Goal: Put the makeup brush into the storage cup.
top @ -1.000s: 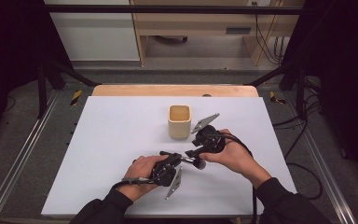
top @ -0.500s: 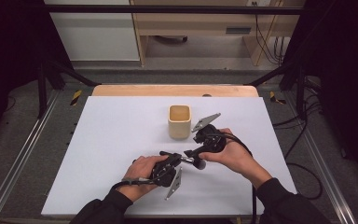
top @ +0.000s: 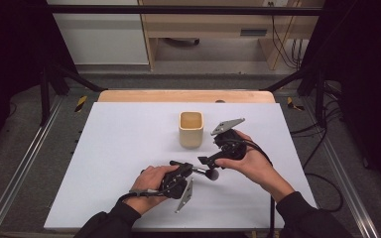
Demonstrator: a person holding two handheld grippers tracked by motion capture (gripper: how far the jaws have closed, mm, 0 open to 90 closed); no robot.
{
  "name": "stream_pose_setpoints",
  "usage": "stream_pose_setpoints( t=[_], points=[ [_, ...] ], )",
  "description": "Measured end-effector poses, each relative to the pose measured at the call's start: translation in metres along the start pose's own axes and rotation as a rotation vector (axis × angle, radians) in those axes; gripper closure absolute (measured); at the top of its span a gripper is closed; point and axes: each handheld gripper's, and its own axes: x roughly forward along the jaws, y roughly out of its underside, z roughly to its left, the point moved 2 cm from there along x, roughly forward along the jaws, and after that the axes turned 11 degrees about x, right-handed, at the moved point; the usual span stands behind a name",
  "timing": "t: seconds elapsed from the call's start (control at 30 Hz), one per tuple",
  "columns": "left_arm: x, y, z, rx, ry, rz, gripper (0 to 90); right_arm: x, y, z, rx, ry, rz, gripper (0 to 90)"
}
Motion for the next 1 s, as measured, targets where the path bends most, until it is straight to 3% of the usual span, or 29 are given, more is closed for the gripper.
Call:
stream_pose_setpoints(
  t=[0.4,0.63,0.77,0.83,1.0],
  points=[
    [-0.006,0.003,0.001,-0.007,-0.013,0.004,74.2,-0.013,0.009,-0.014,0.017,0.031,-0.099,6.2],
    [-0.014,0.009,0.004,0.001,-0.020,0.018,74.2,-0.021,0.024,-0.033,0.074,0.088,-0.164,6.9],
    [-0.018,0.014,0.006,-0.020,-0.032,0.014,74.2,-0.028,0.032,-0.043,0.091,0.123,-0.203,7.6],
    [-0.022,0.017,0.007,-0.031,-0.039,0.012,74.2,-0.033,0.036,-0.046,0.097,0.115,-0.234,7.8],
    [-0.031,0.022,0.013,-0.064,-0.059,0.013,74.2,-0.041,0.050,-0.046,0.106,0.137,-0.280,7.7]
  ],
)
